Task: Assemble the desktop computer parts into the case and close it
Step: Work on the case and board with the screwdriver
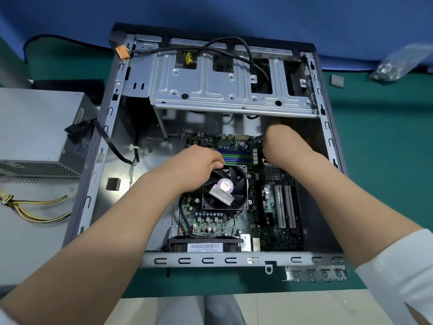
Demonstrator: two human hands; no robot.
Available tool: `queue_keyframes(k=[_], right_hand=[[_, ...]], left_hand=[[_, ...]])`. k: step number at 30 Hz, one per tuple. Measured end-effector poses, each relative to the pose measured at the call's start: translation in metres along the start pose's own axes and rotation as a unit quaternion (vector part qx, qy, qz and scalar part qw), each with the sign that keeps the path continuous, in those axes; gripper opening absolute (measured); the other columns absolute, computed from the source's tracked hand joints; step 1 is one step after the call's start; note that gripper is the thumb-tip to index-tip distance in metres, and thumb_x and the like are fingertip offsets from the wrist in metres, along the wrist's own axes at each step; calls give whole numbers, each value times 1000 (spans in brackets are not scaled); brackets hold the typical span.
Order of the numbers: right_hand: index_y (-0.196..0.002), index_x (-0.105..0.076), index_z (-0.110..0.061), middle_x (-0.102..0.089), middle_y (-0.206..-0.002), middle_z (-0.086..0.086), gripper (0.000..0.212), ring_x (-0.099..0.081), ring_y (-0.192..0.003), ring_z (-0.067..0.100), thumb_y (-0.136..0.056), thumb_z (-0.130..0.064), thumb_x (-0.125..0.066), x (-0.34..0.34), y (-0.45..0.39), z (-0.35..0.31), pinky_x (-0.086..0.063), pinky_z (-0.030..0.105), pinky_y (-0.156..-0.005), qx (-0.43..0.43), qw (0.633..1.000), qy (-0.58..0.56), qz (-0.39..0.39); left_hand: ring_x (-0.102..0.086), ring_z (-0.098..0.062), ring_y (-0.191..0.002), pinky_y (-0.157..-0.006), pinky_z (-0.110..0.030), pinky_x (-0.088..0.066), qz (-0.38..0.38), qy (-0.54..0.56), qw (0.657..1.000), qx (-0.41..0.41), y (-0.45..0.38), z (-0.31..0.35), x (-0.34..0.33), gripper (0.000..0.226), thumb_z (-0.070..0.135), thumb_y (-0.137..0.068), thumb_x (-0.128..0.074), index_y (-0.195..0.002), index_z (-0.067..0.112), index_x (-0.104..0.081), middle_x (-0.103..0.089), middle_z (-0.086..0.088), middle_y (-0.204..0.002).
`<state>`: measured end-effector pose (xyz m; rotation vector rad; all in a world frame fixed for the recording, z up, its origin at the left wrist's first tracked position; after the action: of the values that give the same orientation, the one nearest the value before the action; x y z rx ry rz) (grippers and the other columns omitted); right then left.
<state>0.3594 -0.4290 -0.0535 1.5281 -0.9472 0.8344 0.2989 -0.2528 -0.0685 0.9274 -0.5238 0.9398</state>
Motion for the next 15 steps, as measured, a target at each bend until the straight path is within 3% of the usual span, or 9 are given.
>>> queue_keyframes(k=[4, 7, 11, 15], right_hand=[[-75, -45, -5, -48, -75, 12, 20, -48, -72, 30, -94, -2, -45, -2, -1, 4, -40, 32, -64, -1, 999, 0, 42], [-81, -49, -6, -48, -77, 11, 17, -48, -73, 29, -97, -9, -46, -2, -5, 6, -38, 30, -64, -4, 1000, -9, 27], [-68, -41, -6, -41, -68, 6, 26, -47, -74, 30, -93, -3, -46, 0, -5, 5, -39, 32, -65, -3, 1000, -19, 12], [-65, -39, -5, -42, -68, 6, 27, -46, -69, 28, -90, 1, -47, -3, -1, 3, -39, 33, -62, -11, 998, -11, 57]], left_hand=[[-58, -19, -107, -76, -23, -36, 1, 1, 1000, 3, -1, -1, -1, 28, 24, -102, -43, -122, 22, -62, -65, -1, -120], [-58, -18, -105, -74, -22, -35, 3, -2, 1000, 2, -1, -1, 0, 28, 24, -102, -43, -122, 22, -62, -66, 0, -119], [-58, -19, -108, -77, -22, -36, 1, 1, 1000, 2, -1, -1, 0, 29, 24, -102, -43, -123, 22, -62, -65, -1, -122], [-57, -20, -110, -78, -23, -36, 0, 0, 1000, 3, 0, 0, 0, 29, 25, -102, -43, -123, 22, -61, -64, -1, -123]])
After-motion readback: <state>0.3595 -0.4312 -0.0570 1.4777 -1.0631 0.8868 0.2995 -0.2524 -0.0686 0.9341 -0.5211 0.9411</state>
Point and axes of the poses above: each hand's wrist, its own y-axis away from the middle knuckle, its own x-axis out of the back of the hand, z = x × y, the point moved 1 cm from there along -y, towards the middle knuckle
